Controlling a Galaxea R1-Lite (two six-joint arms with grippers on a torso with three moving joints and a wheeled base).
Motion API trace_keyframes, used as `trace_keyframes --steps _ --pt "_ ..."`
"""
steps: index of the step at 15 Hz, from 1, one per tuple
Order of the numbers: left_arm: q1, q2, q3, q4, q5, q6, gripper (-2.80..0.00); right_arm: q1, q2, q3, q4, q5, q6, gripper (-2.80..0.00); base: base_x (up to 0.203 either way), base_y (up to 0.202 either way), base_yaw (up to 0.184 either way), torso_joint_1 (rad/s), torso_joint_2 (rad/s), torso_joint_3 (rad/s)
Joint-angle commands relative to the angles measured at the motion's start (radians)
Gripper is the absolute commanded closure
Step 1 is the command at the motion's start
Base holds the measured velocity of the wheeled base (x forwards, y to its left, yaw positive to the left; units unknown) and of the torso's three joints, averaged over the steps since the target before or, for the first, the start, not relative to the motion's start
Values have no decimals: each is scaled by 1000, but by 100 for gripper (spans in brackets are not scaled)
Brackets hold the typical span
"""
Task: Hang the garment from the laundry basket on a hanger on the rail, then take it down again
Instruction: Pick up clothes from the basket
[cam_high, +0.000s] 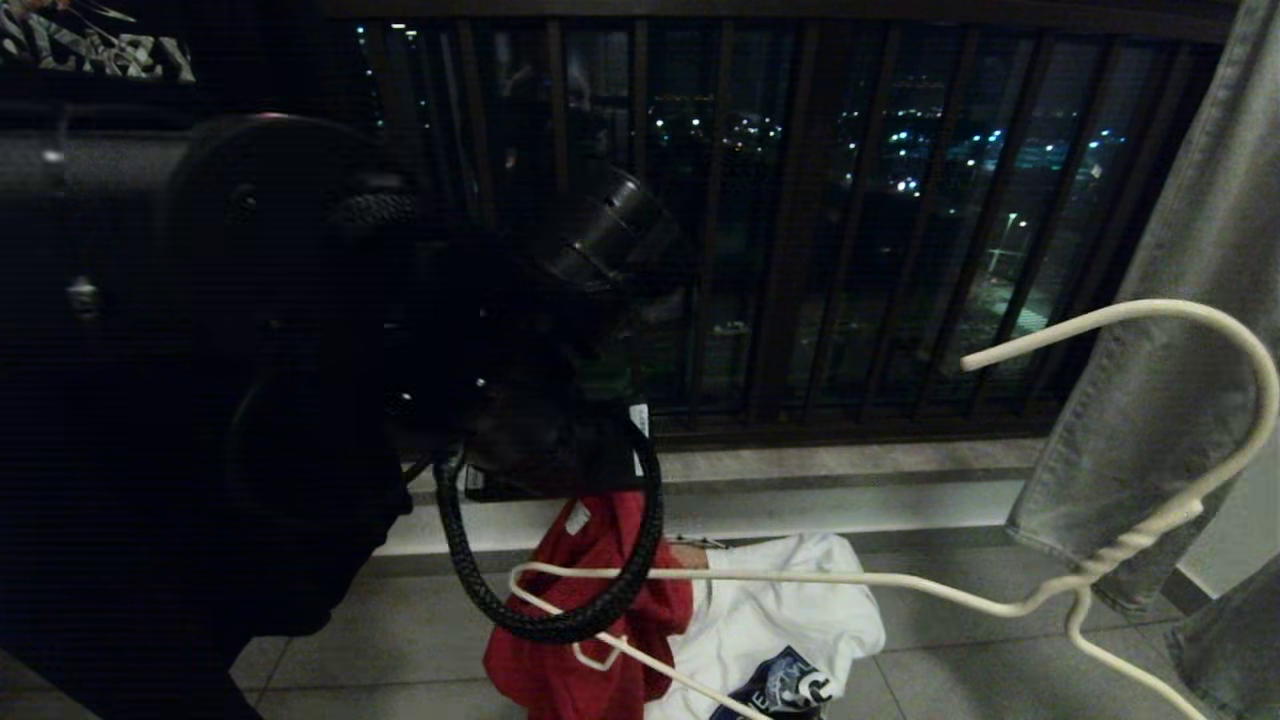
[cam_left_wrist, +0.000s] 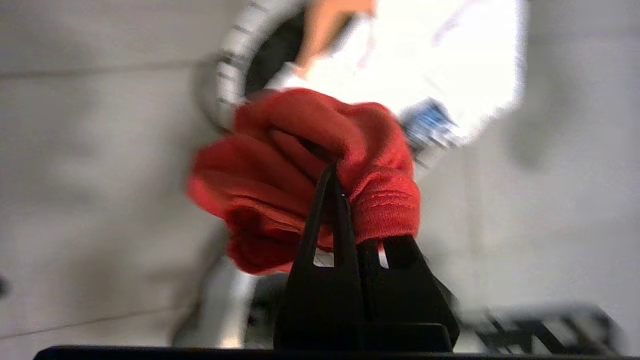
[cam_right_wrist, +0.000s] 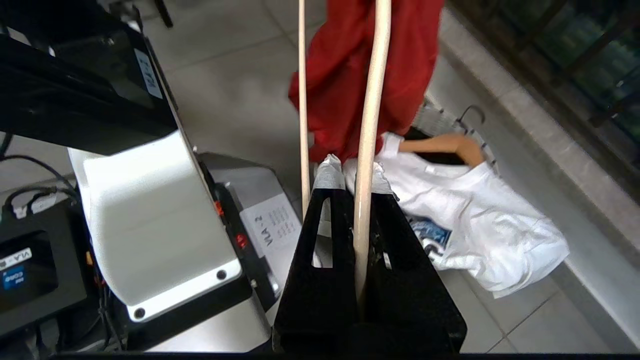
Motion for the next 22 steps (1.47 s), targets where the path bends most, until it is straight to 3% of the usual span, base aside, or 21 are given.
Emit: trace_keyframes --steps 1,5,7,9,17,22 --pt "0 -62 11 7 -58 -13 0 0 -22 -2 4 -4 -2 0 0 0 0 0 0 0" --pt "0 -118 -6 115 -129 -23 0 -1 13 -33 3 -21 -21 0 0 0 0 0 0 0" --pt "2 -134 -11 128 -148 -20 0 -4 21 -75 0 -23 -22 0 0 0 0 0 0 0" --pt "2 -163 -9 127 -215 -20 0 -8 47 -85 -42 -21 -12 0 0 0 0 0 0 0" --pt "0 -207 -20 124 -256 -17 0 -6 136 -124 -94 5 -20 0 0 0 0 0 0 0" --pt "2 -216 -28 127 -258 -19 0 -31 173 -81 -173 1 -36 0 0 0 0 0 0 0"
